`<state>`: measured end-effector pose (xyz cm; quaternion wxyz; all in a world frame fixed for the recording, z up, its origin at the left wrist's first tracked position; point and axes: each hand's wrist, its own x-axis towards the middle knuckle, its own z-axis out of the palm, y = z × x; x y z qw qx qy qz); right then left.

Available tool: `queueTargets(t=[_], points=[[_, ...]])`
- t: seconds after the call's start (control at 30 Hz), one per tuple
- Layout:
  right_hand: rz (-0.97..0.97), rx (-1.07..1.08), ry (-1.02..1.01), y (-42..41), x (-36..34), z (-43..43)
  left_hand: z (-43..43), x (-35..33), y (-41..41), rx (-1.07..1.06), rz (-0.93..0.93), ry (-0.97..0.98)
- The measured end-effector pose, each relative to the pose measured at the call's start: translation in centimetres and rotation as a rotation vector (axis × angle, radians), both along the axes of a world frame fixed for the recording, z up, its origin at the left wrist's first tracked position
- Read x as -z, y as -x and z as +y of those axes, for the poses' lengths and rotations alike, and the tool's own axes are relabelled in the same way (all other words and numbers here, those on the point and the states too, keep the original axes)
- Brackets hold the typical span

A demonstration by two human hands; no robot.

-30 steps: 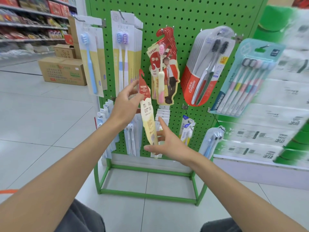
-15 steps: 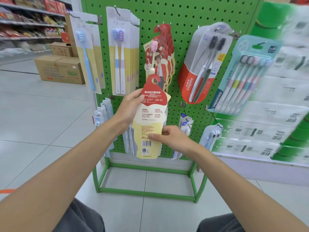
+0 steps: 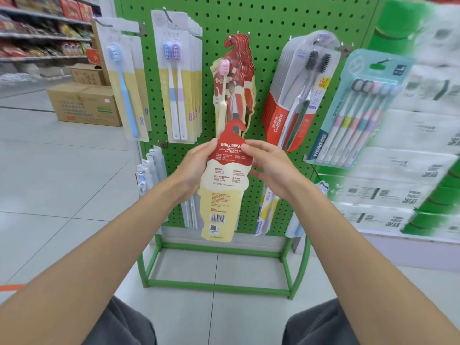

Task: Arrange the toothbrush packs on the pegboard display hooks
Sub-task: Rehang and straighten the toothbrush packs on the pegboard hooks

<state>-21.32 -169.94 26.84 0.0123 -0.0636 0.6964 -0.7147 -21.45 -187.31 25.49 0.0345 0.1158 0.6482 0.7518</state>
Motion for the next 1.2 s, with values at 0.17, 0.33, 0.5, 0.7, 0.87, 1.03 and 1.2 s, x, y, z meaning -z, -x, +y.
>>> queueTargets(t=[0.17,0.33,0.5,0.7,0.87,1.03,1.2], points=[[0.157,0.227,-0.179,0.0,0.1,-1.7,-0.3,-0.1,0.3,-0.026,-0.009,-0.083],[0.391,0.418,-0.499,0.3,1.1,-2.2,-0.1,0.1,0.1,0.011,-0.028,-0.143],[0.274,0.188,-0.417,-0.2,0.9,-3.5,0.4,-0.2,-0.2,0.039,-0.033,-0.123],[0.184,0.03,-0.403,-0.5,0.9,-2.5,0.4,-0.3,-0.3,0.055,-0.013,-0.022],[0.195,-0.049,-0.302,-1.7,0.0,-2.2,0.2,0.1,-0.3,-0.011,0.042,0.103],[0.295,0.021,-0.405,-2.8,-1.3,-1.6,0.4,0.6,-0.4,-0.081,0.175,0.271],[0.362,0.078,-0.388,-3.7,-2.8,-0.6,1.2,0.0,-1.1,-0.16,0.296,0.365]])
